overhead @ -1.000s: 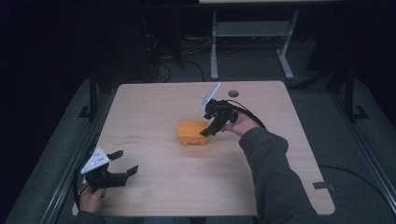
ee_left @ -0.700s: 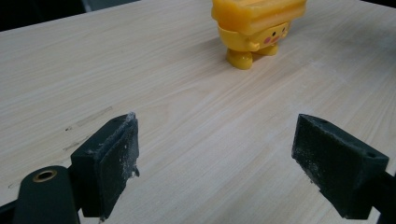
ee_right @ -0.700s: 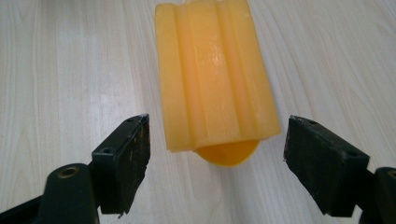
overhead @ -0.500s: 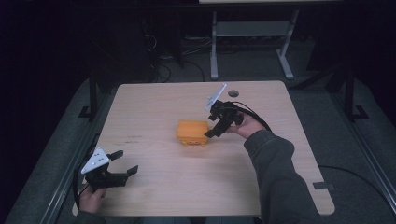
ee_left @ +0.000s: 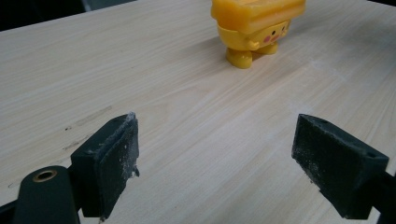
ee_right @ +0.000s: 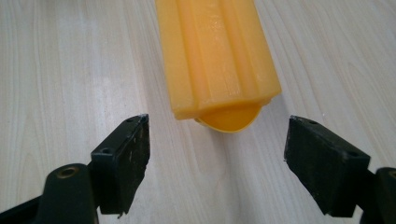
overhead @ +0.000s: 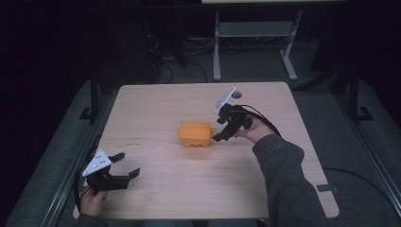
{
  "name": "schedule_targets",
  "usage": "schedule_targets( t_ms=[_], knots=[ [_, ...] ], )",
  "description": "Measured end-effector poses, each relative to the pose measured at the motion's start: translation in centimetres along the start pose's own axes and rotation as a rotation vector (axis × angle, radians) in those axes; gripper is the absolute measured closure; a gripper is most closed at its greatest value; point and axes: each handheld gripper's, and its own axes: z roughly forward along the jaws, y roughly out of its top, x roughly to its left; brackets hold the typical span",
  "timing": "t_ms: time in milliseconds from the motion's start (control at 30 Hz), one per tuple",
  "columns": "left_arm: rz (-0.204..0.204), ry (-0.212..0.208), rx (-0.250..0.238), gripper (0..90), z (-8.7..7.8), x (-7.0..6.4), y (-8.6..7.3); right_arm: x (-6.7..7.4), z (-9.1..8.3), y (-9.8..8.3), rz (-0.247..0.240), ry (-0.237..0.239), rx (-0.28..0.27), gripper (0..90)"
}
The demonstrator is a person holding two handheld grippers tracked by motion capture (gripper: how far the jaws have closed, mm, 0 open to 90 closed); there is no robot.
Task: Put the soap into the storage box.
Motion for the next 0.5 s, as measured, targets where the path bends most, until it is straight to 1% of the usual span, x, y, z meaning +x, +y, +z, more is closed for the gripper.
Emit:
schedule_targets(
  t_ms=[133, 200, 233, 400, 433, 500],
  knots=[
    [-0.001, 0.000, 0.000, 14.3, 0.0, 0.0, 0.0, 0.2, -0.5, -0.2, 0.006, -0.010, -0.001, 21.9],
    [-0.001, 0.000, 0.002, 14.3, 0.0, 0.0, 0.0, 0.3, -0.7, -0.4, 0.005, -0.018, -0.014, 21.9],
    [-0.002, -0.001, 0.002, 14.3, 0.0, 0.0, 0.0, 0.4, -0.8, -0.6, 0.013, -0.018, -0.010, 21.9],
    [-0.003, 0.000, 0.006, 14.3, 0.1, 0.0, 0.0, 0.5, -0.9, -1.3, 0.020, -0.021, -0.014, 21.8],
    [0.002, 0.000, 0.007, 14.3, 0.1, 0.0, 0.0, 0.6, -0.9, -1.6, 0.025, -0.022, -0.012, 20.7],
    [0.003, 0.000, 0.008, 14.3, 0.1, 0.0, 0.0, 0.6, -0.9, -1.7, 0.031, -0.020, -0.006, 20.1]
  ],
)
